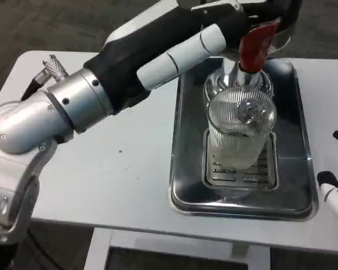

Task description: Grasp the cup under the faucet to collect the drink, then remove the cup.

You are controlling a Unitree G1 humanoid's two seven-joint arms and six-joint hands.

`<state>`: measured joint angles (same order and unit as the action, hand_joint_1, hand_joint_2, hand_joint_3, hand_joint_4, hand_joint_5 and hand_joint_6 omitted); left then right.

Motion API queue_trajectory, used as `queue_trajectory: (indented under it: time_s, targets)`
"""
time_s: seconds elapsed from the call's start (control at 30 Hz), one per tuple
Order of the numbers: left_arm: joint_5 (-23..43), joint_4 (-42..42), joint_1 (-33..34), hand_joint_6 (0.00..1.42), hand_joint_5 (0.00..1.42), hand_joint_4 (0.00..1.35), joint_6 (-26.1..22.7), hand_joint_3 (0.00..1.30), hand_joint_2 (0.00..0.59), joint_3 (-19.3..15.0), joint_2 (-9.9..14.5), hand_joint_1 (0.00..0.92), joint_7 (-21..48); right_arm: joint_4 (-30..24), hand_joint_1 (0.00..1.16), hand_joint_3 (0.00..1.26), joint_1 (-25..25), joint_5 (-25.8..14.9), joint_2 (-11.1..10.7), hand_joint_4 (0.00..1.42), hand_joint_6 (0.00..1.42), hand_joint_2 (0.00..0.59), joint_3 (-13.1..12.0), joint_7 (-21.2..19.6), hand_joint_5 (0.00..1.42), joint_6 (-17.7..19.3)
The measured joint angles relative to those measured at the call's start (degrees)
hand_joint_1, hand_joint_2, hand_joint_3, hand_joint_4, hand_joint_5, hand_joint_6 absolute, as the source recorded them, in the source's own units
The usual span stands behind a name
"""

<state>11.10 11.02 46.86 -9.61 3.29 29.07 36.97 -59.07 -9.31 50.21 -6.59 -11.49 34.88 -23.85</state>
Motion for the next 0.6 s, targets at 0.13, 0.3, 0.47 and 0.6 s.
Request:
queue_trajectory:
  time_s: [0.13, 0.3, 0.47, 0.6]
  targets:
    - [-2.75, -0.11, 0.06, 0.25, 0.28, 0.16, 2.64, 0.22, 0.099, 0.70, 0.52, 0.000, 0.39, 0.00, 0.38, 0.13, -0.24, -0.07, -0.23, 0.00, 0.10, 0.461, 0.07, 0.00, 0.00, -0.24]
    - [-6.52, 0.01, 0.13, 0.19, 0.26, 0.15, 6.31, 0.21, 0.098, 1.93, 1.76, 0.000, 0.38, 0.00, 0.38, 0.13, -0.75, -0.28, -0.27, 0.00, 0.10, 0.461, 0.14, -0.01, 0.00, -0.72]
    - [-10.01, 0.71, 0.11, 0.16, 0.25, 0.14, 8.96, 0.20, 0.102, 2.92, 2.94, 0.000, 0.56, 0.00, 0.38, 0.13, -0.98, -0.51, -0.44, 0.00, 0.10, 0.461, 0.19, -0.02, 0.00, -0.84]
    - [-13.02, 1.42, 0.12, 0.14, 0.23, 0.12, 11.53, 0.19, 0.105, 3.83, 4.13, 0.000, 0.54, 0.00, 0.38, 0.13, -1.00, -0.62, -0.51, 0.00, 0.10, 0.461, 0.20, -0.03, 0.00, -1.05]
